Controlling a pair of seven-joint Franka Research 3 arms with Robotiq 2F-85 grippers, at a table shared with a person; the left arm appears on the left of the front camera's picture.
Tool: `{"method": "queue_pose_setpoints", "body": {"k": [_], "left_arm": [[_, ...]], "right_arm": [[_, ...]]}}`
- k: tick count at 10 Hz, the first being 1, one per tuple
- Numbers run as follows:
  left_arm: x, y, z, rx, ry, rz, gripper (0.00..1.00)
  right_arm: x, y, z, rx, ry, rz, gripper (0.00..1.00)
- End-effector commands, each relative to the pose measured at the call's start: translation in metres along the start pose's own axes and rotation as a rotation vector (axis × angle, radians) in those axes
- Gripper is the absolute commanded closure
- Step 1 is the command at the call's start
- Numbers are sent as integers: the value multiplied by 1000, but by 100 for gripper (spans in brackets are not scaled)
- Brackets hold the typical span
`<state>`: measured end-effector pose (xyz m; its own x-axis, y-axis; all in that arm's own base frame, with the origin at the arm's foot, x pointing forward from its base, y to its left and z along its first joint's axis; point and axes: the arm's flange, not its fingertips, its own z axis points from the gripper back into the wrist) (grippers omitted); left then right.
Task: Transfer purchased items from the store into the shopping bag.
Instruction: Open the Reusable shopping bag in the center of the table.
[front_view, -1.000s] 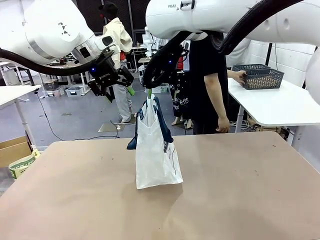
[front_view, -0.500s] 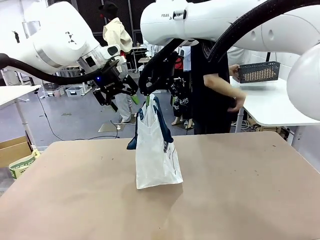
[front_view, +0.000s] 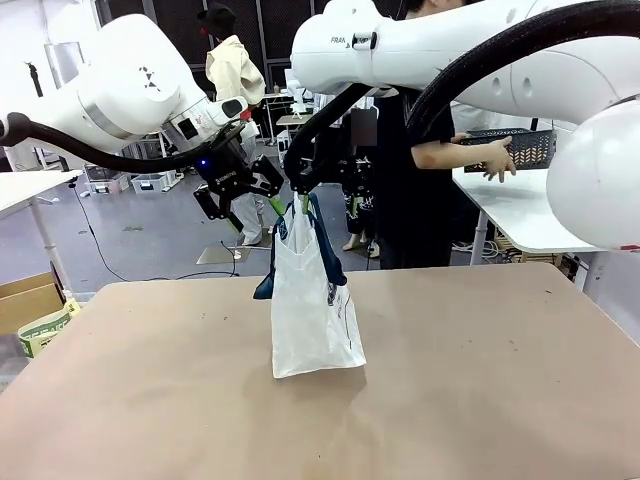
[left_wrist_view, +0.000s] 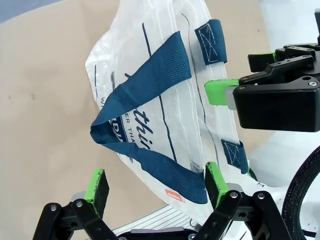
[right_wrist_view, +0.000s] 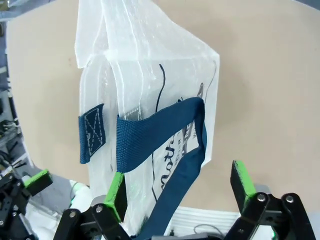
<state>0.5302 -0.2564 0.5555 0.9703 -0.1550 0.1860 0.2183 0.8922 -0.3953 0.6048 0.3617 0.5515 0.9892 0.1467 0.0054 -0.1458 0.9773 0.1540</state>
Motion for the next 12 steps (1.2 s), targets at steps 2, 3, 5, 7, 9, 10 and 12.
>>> {"method": "queue_pose_setpoints", "body": {"k": [2,3,5,7,9,10,12], "left_arm": [[23,-1,-5,-38,47,70,0],[28,-3,-6,-39,48,80,0],[35,-10,-10,-42,67,79,0],[41,-14,-17,-22,86,88,0],[45,-15,-25,-17,118,100,0],[47,-17,-30,-15,134,98,0],[41,-13,-34,29,165,98,0]], "right_arm": [[20,6,9,39,44,-16,0],[22,4,9,46,52,-15,0],[23,3,8,43,69,-7,0],[26,-1,4,57,95,0,0],[30,-3,-3,68,127,13,0],[31,-4,-5,78,136,15,0],[31,-6,-7,81,147,17,0]]}}
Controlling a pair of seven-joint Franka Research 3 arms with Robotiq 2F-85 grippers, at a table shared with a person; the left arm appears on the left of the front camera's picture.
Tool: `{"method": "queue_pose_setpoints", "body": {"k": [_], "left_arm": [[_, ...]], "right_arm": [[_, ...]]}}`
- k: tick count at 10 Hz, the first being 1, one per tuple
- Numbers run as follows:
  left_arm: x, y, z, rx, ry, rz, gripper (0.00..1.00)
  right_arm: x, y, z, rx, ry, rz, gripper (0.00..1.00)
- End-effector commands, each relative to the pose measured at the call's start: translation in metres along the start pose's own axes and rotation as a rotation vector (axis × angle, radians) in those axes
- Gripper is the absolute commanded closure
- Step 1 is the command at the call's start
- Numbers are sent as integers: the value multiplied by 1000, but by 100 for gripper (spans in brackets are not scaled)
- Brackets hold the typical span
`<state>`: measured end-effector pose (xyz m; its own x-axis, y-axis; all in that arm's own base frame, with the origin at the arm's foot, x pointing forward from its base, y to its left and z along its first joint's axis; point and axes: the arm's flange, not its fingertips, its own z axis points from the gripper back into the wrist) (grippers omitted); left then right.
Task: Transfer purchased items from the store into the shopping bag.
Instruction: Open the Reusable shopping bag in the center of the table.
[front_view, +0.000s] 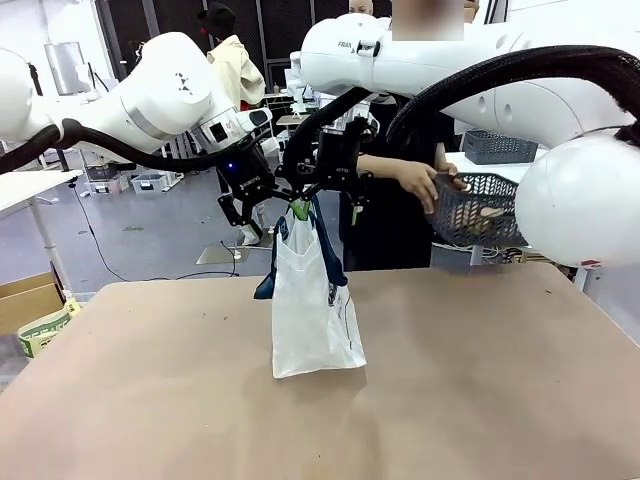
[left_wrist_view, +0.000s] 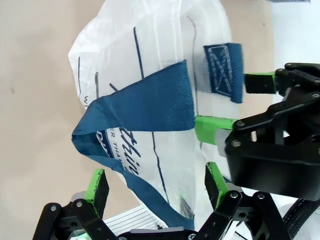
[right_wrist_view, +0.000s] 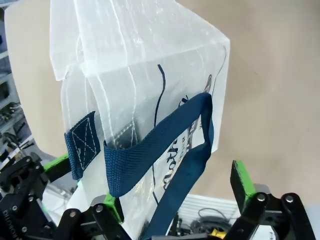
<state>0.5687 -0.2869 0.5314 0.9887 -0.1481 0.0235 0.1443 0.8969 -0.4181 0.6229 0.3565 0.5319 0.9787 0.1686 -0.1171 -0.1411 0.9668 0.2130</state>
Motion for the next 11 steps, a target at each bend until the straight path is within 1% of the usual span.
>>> {"method": "queue_pose_setpoints", "body": {"k": [1,3,4,5,6,7,10,11], "left_arm": [[-3,1,7,45,20,29,0],[-10,8,7,88,13,35,0],[-11,11,7,94,-20,-29,0],[-4,5,3,44,18,6,0],[-4,5,3,44,18,6,0],[-4,6,6,67,9,-4,19],[-7,7,7,55,1,-4,78],[-9,8,7,51,-3,-10,97]], "right_arm": [[12,5,11,20,26,17,0],[11,5,10,20,32,32,0],[10,6,8,29,45,67,0],[10,4,7,28,33,109,0],[9,2,4,21,13,125,16],[7,3,3,75,9,120,35],[3,5,-1,72,14,115,95],[1,5,-2,74,10,114,100]]}}
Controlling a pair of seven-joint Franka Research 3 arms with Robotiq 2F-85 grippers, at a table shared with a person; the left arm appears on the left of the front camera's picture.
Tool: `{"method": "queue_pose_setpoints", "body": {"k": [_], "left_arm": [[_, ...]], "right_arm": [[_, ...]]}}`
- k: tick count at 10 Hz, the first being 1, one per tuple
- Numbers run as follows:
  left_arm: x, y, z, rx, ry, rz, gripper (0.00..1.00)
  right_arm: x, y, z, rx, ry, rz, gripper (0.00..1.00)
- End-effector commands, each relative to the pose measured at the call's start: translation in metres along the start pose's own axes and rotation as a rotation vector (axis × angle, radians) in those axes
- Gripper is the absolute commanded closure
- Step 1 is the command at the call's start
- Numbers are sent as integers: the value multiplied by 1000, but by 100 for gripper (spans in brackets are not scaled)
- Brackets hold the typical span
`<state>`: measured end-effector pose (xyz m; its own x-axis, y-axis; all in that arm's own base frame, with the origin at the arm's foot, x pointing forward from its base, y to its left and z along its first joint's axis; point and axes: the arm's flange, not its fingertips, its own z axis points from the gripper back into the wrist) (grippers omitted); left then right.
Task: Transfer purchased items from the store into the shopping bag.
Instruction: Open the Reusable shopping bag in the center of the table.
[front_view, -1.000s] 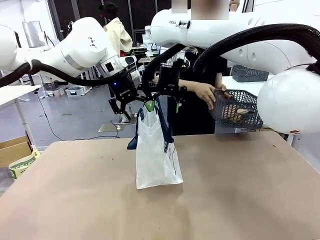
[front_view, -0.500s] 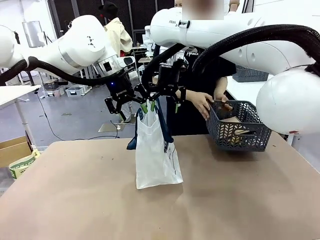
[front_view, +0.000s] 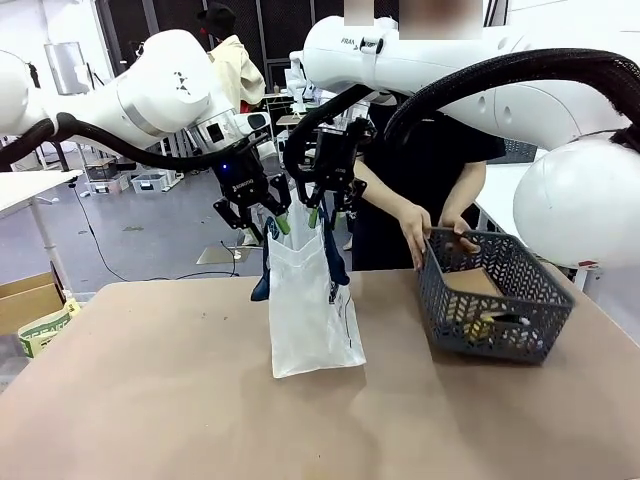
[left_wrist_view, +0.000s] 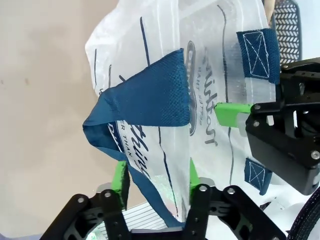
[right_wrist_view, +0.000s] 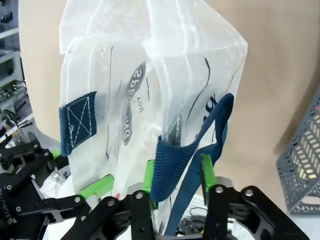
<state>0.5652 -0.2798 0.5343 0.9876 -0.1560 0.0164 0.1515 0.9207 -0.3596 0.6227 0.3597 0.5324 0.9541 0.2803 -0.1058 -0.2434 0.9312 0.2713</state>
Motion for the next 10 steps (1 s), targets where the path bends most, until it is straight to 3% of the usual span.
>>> {"method": "queue_pose_setpoints", "body": {"k": [1,10], "left_arm": [[-6,3,1,-13,-12,-11,100],[-48,34,9,115,-1,-132,100]], "right_arm": [[-1,2,-4,21,-9,3,100],[-79,-30,-2,-223,-96,100,100]]}}
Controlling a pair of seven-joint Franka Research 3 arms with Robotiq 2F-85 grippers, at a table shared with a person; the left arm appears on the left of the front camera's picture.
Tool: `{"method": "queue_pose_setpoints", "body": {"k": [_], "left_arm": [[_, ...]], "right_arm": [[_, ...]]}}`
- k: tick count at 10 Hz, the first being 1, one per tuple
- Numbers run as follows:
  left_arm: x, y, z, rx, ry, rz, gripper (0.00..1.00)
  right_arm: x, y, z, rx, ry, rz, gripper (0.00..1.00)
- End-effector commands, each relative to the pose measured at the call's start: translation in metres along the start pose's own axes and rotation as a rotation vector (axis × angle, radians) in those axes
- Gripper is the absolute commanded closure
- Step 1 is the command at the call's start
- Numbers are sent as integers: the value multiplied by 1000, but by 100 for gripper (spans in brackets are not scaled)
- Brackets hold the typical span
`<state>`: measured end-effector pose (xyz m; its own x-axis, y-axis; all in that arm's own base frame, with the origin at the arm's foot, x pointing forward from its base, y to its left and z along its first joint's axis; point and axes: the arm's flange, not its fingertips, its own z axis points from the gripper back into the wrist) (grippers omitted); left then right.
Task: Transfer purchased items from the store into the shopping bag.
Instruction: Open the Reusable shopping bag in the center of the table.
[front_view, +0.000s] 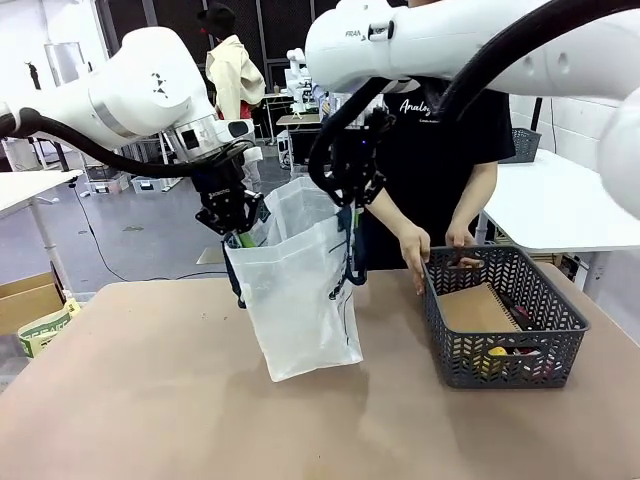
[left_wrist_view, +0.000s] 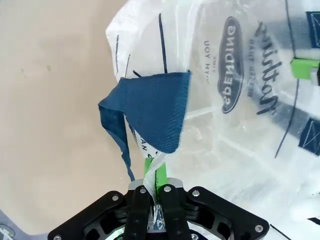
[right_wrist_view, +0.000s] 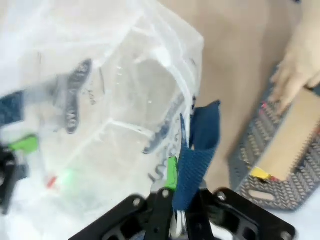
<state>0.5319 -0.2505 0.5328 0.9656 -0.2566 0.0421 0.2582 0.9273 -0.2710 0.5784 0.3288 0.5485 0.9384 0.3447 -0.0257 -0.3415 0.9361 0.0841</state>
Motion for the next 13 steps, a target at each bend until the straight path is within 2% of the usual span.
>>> {"method": "queue_pose_setpoints", "body": {"k": [1,4,5,6,8,9,10,12,13], "left_arm": [[-14,15,2,41,-20,-43,100],[-18,22,16,14,-62,-27,100],[-14,16,15,10,-73,5,100],[-10,14,15,26,-29,-18,100],[-9,14,18,24,-42,-14,100],[-14,21,17,28,-33,-119,100],[-21,24,16,60,-14,-170,100],[-24,27,16,82,8,-235,100],[-24,28,19,71,5,-228,100]], "right_arm": [[-32,-18,-18,-42,-27,47,100],[-32,-26,-18,-76,-11,81,100],[-29,-15,-21,-104,-46,106,100],[-26,-22,-14,-36,9,57,100],[-26,-17,-14,-51,-4,74,100],[-30,-28,-6,-63,44,103,100],[-33,-35,-1,-95,35,123,100],[-34,-46,2,-100,14,173,100],[-37,-49,5,-92,5,212,100]]}}
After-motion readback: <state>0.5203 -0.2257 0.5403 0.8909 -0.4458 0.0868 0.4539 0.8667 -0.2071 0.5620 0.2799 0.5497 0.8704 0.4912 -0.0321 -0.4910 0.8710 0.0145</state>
